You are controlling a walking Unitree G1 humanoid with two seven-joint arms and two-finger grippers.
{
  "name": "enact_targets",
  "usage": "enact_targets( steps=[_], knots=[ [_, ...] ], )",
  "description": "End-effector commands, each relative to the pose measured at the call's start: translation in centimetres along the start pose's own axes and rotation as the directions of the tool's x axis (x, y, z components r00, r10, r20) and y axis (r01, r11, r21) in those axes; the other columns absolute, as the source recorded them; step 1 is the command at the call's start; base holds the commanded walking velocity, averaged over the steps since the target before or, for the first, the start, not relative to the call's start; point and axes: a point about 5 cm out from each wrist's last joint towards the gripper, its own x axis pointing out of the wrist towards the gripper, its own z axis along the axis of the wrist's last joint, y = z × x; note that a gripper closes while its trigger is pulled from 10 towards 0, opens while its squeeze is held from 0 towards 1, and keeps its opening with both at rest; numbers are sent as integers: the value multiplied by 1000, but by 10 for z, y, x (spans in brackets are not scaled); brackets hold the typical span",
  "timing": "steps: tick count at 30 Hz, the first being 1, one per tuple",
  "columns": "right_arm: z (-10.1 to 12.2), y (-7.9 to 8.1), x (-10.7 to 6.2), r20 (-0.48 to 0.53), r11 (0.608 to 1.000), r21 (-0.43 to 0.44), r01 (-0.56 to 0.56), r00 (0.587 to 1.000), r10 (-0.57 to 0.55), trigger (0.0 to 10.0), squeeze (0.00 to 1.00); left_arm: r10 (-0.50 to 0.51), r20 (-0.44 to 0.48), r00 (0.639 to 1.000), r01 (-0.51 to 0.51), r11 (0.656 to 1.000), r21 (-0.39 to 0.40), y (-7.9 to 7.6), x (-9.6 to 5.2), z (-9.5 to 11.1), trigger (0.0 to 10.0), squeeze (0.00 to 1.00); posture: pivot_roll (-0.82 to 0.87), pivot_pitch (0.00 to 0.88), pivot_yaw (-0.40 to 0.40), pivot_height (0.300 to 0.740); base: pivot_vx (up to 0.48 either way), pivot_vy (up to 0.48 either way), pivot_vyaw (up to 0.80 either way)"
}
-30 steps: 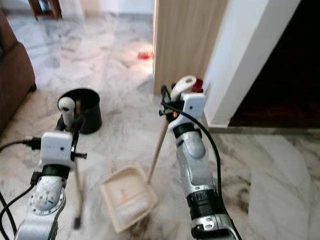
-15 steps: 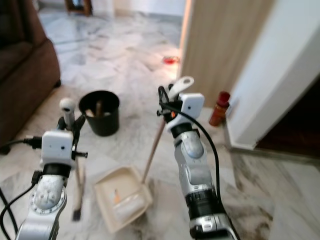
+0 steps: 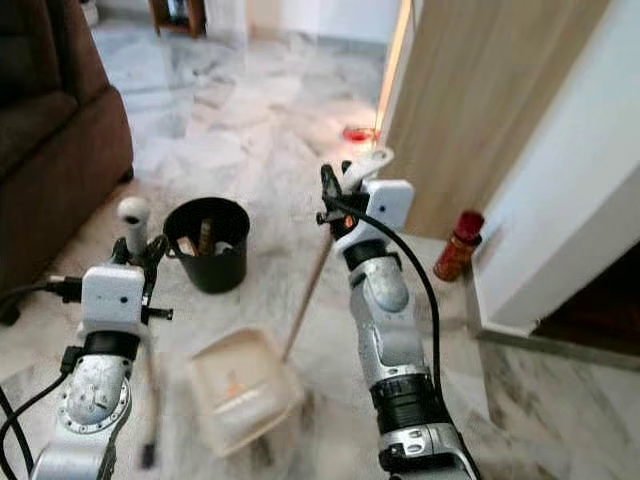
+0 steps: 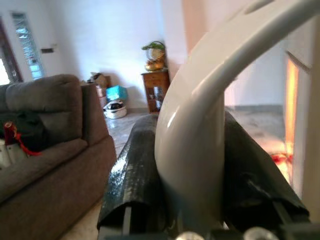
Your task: Sweep floor
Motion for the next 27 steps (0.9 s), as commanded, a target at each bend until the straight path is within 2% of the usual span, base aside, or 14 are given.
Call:
enact_targets(
  steps=[1,21,24,27],
  knots=[
    [14,9,7,73,999,47,-16,997,13,10000,0,17,55,998,-18,999,27,5,0,9,10000,0,68,97,-42,740,401,0,0],
    [20,11,12,96,998,55,-17,995,12,10000,0,3,62,998,-6,999,37,3,1,9,10000,0,69,94,-41,740,397,0,0],
    [25,11,15,112,998,54,-12,994,6,10000,0,2,65,998,-4,999,39,3,2,9,10000,0,69,94,-41,740,400,0,0],
    [42,7,24,162,998,56,2,987,-11,10000,0,0,65,998,-2,999,39,2,2,9,10000,0,66,91,-41,740,396,0,0]
  ],
)
